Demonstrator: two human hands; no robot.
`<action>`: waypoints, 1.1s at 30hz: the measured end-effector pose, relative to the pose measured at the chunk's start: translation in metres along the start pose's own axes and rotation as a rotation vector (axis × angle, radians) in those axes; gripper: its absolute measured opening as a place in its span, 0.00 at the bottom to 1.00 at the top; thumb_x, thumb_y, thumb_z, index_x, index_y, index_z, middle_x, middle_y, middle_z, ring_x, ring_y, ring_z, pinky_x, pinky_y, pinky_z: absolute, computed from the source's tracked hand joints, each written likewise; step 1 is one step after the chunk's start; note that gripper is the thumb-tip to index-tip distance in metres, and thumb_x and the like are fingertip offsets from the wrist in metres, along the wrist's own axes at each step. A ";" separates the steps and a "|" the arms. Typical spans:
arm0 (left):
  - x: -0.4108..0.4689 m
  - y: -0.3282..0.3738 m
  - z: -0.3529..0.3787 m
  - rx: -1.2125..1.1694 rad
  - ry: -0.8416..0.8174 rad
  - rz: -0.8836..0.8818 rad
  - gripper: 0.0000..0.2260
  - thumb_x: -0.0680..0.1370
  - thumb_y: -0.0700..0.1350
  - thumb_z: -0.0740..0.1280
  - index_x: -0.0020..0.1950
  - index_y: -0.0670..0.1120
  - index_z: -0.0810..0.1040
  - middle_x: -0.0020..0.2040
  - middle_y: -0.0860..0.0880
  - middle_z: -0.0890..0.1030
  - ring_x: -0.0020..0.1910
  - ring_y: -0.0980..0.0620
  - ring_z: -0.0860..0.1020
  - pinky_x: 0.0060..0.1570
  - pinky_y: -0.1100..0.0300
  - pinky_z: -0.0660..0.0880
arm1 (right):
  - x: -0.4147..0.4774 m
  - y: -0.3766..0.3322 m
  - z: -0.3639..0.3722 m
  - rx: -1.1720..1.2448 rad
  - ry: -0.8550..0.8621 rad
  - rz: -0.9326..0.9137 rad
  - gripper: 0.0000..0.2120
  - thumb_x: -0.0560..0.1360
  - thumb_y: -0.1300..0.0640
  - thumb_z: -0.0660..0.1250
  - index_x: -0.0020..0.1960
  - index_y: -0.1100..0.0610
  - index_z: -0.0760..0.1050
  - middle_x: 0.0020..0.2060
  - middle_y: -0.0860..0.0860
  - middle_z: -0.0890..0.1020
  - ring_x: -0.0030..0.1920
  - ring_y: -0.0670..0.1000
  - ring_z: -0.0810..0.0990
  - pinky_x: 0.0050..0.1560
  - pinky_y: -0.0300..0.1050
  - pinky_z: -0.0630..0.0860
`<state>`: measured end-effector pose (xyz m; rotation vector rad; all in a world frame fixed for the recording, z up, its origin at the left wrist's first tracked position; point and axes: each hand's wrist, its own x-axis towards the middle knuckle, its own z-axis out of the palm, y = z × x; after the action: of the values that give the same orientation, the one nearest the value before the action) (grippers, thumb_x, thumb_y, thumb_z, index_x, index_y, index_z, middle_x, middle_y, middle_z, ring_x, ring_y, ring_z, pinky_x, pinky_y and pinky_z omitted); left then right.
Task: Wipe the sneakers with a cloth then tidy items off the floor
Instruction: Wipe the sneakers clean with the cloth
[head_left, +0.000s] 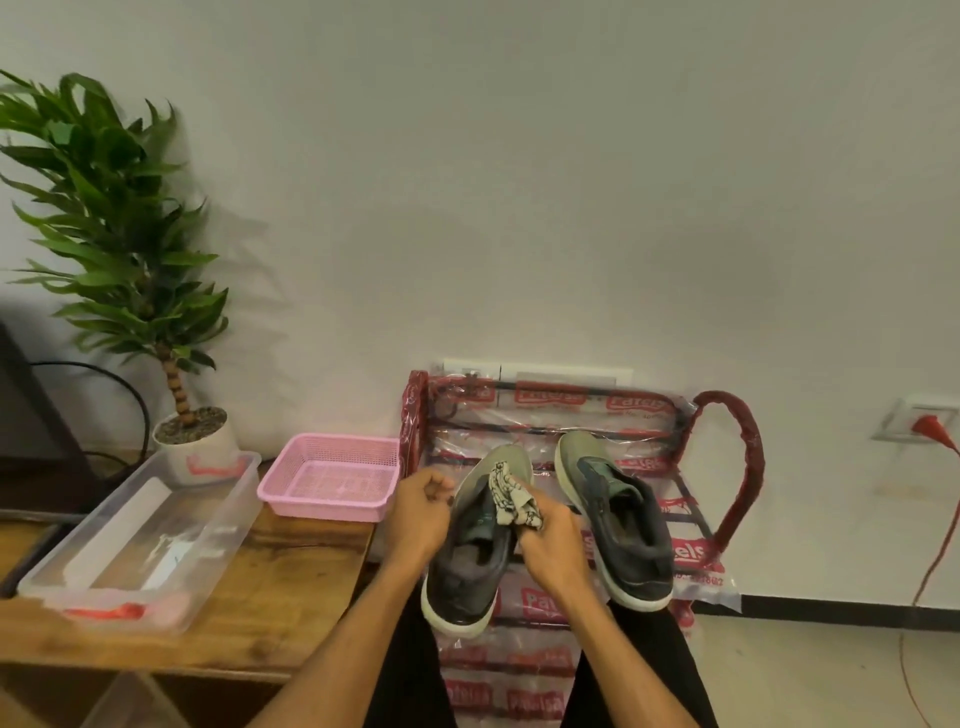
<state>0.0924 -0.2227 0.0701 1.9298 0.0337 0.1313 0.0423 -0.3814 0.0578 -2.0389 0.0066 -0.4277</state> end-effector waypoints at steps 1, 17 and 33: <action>-0.007 -0.009 -0.001 0.008 0.011 -0.020 0.17 0.72 0.28 0.62 0.39 0.50 0.78 0.39 0.53 0.82 0.44 0.54 0.80 0.44 0.61 0.75 | 0.002 0.000 0.000 -0.015 -0.003 0.016 0.27 0.69 0.73 0.62 0.59 0.48 0.81 0.46 0.35 0.82 0.49 0.36 0.80 0.50 0.34 0.77; -0.091 -0.062 0.011 0.193 -0.248 0.001 0.61 0.55 0.61 0.81 0.77 0.61 0.44 0.75 0.54 0.62 0.73 0.52 0.64 0.65 0.46 0.71 | 0.018 -0.010 0.008 -0.192 -0.084 0.225 0.15 0.67 0.72 0.61 0.38 0.52 0.75 0.33 0.51 0.79 0.37 0.53 0.79 0.35 0.41 0.71; -0.036 0.037 0.001 0.247 0.065 0.454 0.40 0.68 0.54 0.76 0.75 0.53 0.59 0.70 0.50 0.69 0.67 0.52 0.69 0.64 0.52 0.73 | 0.036 -0.057 -0.047 0.021 0.228 0.048 0.17 0.72 0.72 0.62 0.54 0.56 0.81 0.42 0.44 0.82 0.42 0.41 0.78 0.41 0.36 0.74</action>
<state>0.0553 -0.2395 0.1016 2.1520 -0.3617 0.5133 0.0515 -0.4001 0.1376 -1.9552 0.1880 -0.6250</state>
